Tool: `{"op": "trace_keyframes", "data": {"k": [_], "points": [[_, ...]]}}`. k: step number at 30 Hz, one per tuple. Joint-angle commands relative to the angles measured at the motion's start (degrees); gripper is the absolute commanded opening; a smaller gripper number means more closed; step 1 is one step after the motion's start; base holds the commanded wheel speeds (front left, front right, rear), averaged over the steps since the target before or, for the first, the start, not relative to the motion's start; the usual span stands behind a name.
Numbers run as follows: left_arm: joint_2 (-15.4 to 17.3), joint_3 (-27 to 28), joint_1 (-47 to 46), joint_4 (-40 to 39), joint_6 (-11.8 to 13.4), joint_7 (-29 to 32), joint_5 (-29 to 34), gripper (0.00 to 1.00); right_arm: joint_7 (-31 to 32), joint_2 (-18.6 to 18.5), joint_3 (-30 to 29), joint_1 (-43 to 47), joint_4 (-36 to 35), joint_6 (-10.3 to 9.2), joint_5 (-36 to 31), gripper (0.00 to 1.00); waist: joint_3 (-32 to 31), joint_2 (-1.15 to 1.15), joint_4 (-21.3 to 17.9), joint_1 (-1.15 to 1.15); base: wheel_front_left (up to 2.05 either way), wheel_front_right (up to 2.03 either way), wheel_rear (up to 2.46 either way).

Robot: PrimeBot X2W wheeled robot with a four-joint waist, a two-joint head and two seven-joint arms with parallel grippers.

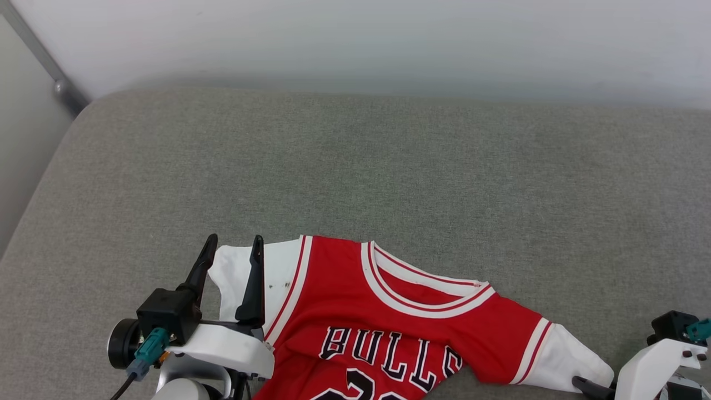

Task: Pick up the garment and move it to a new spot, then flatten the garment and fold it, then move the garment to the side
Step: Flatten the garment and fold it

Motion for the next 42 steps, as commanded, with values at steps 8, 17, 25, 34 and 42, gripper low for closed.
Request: {"op": "trace_keyframes", "data": {"k": [8, 17, 25, 34, 42], "points": [[0.0, 1.1, 0.3, 1.2, -0.8, -0.4, 0.6, 1.0, -0.6, 2.0, 4.6, -0.2, 5.9, 0.07, 3.4, 0.0, 0.0, 0.0, -0.6, 0.0, 0.0, 0.0, 0.0], [2.4, 1.6, 0.7, 1.6, -2.5, 3.6, -2.3, 1.0, -5.6, -2.0, 5.2, -2.2, 3.7, 0.04, 4.0, 0.0, -2.9, 0.0, -2.1, 0.0, 0.0, 0.0, 0.0], [9.8, 3.5, -4.3, 4.1, -8.8, 16.6, -9.2, 1.0, -7.3, -2.8, 5.4, -3.2, -0.6, 0.04, 2.4, 0.0, -3.8, 0.0, -4.6, 0.0, 0.0, 0.0, 0.0], [17.2, 2.7, -10.4, 13.0, -15.7, 39.6, -20.0, 1.0, -7.7, -2.0, 6.6, -5.2, -5.1, -0.02, 1.7, 0.0, 1.3, 0.0, -8.9, 0.0, 0.0, 0.0, 0.0], [17.9, 2.4, -14.7, 19.9, -17.9, 48.7, -24.4, 1.0, -8.7, -1.2, 7.2, -6.7, -6.1, -0.03, 1.9, 0.0, 6.2, 0.0, -11.1, 0.0, 0.0, 0.0, 0.0]]}}
